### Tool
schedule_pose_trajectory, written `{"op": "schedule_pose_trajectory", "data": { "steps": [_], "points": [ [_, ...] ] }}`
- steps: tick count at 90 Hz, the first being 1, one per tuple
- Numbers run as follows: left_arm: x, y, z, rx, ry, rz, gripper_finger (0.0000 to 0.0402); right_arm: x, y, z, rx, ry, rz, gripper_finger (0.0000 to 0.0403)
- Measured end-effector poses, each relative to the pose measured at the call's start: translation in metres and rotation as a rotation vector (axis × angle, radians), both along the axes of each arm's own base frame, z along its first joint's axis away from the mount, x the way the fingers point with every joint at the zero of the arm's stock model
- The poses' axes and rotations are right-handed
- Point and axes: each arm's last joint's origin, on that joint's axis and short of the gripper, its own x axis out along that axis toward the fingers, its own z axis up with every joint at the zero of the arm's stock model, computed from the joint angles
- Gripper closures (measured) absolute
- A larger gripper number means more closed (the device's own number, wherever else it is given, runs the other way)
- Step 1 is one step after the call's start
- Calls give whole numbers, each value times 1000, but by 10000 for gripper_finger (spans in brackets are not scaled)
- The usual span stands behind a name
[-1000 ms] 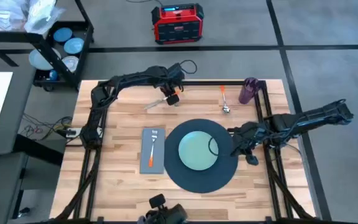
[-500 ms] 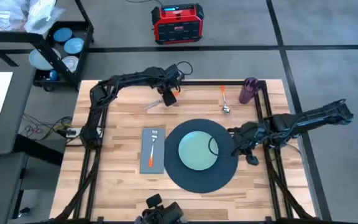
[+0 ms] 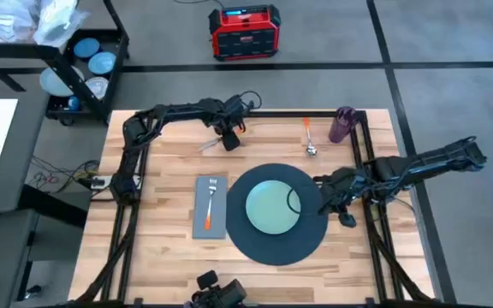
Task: Set table place
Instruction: Put the orange knife on the blue placemat
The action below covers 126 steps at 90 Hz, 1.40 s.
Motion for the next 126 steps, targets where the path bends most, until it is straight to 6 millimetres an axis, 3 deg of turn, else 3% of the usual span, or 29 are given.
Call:
{"op": "schedule_pose_trajectory", "data": {
  "steps": [17, 41, 69, 105, 126],
  "points": [
    [2, 3, -20, -99, 40, 4, 290, 1, 0, 0, 2, -9, 0, 387],
    [-4, 13, -18, -150, 24, 96, 390, 1, 0, 1, 15, -10, -14, 387],
    [2, 8, -14, -137, 41, 82, 399, 1, 0, 1, 16, -7, -21, 387],
    [31, -1, 23, -20, 66, -61, 397, 1, -1, 1, -11, -12, -39, 387],
    [41, -8, 30, 34, 70, -137, 398, 2, -1, 1, -13, -14, -42, 387]
  ]
}}
